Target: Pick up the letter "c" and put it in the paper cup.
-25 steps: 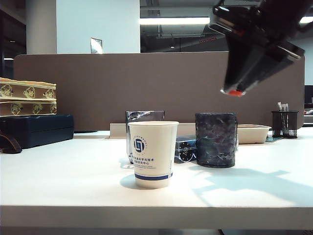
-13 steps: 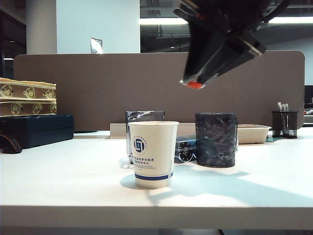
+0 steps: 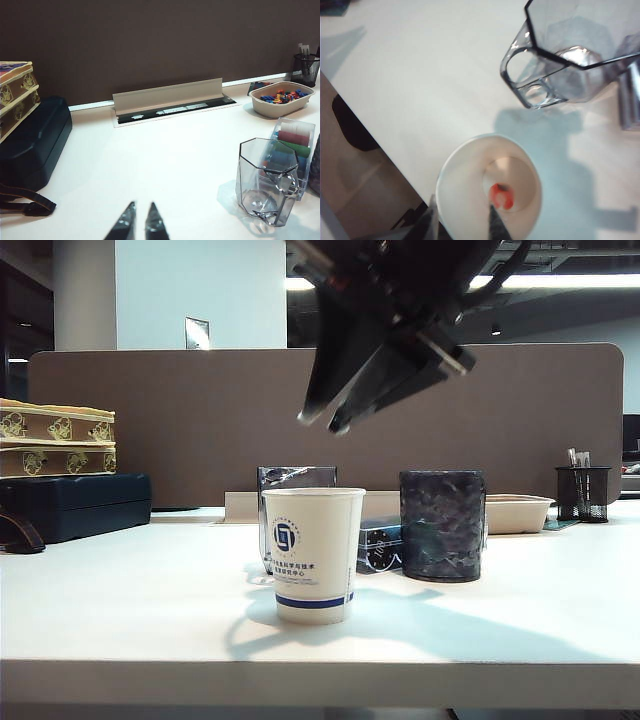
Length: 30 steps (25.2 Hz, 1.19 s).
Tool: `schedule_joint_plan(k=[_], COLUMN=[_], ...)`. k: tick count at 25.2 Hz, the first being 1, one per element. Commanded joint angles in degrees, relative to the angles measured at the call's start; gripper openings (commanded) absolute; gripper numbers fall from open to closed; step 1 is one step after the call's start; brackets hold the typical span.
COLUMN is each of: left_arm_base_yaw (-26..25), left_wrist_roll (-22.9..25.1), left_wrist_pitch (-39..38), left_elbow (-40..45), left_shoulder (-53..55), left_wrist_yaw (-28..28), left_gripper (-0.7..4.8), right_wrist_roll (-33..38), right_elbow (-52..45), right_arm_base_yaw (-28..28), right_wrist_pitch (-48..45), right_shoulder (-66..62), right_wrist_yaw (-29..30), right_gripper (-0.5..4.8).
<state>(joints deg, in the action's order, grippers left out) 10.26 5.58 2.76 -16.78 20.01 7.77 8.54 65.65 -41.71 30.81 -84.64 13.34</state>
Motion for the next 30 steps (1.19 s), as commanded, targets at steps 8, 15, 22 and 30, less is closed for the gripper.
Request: schedule_joint_plan(k=[8,15,22,30], left_arm_base_yaw=[0.0,0.0,0.0,0.0], left_wrist_roll=[0.2,0.2,0.4,1.7], left_wrist_pitch=[1.9,-1.7,-18.5,-35.0], left_elbow=[-0.2,-3.5,-10.0,-17.9], left_shoulder=[0.0,-2.8,-9.0,-15.0], left_wrist_yaw=[0.0,-0.1,-0.1,-0.1], left_gripper=[0.26,0.26,0.26,0.26], right_wrist_roll=[-0.4,-6.3,-8.5,-13.9], right_elbow=[2.1,8.9,17.8,25.7], right_arm_base_yaw=[0.3,1.3,3.4,3.8], right_wrist_pitch=[-0.5,5.5,12.8,21.6], right_shoulder=[-1.6,-1.4,-1.4,0.8], right_wrist_yaw=[0.7,0.2,-3.3,-10.5], right_gripper=[1.49,1.48,1.43,1.02])
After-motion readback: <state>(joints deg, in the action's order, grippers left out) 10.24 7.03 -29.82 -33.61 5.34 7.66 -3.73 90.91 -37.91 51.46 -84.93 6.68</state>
